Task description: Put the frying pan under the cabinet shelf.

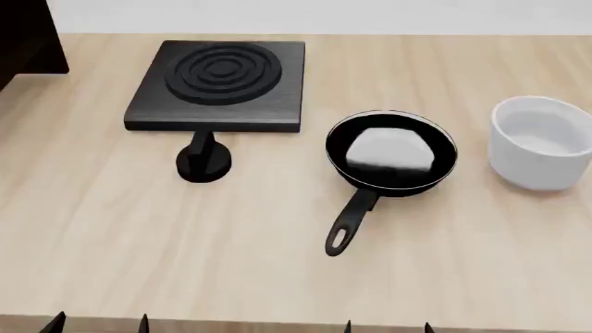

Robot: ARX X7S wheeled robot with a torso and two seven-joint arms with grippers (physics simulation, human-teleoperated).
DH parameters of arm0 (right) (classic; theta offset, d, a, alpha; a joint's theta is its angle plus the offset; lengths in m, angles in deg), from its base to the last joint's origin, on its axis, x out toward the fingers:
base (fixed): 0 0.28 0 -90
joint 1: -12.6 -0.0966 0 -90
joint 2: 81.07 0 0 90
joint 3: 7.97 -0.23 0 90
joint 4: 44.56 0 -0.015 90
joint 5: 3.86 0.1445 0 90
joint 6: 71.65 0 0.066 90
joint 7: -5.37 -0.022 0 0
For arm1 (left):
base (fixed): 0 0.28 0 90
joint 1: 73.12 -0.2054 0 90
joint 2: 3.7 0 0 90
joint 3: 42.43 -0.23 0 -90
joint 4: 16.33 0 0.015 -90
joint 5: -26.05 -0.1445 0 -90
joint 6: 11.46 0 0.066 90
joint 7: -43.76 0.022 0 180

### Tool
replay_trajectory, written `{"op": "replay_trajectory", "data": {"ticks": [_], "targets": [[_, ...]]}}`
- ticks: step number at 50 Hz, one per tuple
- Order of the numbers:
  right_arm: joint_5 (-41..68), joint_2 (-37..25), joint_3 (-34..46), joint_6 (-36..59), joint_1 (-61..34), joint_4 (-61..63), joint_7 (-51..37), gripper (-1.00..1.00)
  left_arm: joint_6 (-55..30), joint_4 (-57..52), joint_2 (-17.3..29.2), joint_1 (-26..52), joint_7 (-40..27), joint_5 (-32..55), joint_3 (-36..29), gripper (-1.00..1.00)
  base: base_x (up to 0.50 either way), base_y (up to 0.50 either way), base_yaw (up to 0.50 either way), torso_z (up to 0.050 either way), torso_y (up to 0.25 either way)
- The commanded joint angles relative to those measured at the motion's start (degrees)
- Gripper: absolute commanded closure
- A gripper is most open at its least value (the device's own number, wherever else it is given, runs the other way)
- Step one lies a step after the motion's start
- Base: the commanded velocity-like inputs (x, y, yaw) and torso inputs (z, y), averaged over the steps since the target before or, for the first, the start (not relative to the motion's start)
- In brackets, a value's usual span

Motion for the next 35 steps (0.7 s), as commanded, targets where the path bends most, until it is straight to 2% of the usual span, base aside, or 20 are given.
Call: {"op": "replay_trajectory", "data": {"ticks": [1, 2, 5, 35], "targets": [[4.4, -4.4, 5.4, -1.1, -0.5, -1.1, -5.2, -1.0, 0.5, 0.7, 1.7, 0.2, -2.0, 1.7, -2.0, -1.0, 0.0, 0.0, 0.0, 0.0, 0.0], [4.3, -4.7, 6.0, -0.2, 0.2, 1.0, -5.0, -1.0, 0.4, -0.9, 1.9, -0.5, 0.0, 4.8, -1.8, -1.0, 0.0, 0.0, 0.0, 0.0, 0.0], [1.3, -5.3, 7.4, -0.1, 1.2, 3.0, -6.4, -1.0, -0.4, -1.8, 2.7, -0.8, -1.6, 3.1, -2.7, -1.0, 0.0, 0.0, 0.0, 0.05, 0.038], [2.8, -7.7, 9.5, 2.6, 2.7, 7.6, -7.8, -1.0, -1.6, -2.9, 5.3, -1.4, -5.2, 4.5, -4.8, -1.0, 0.0, 0.0, 0.0, 0.05, 0.039]]}}
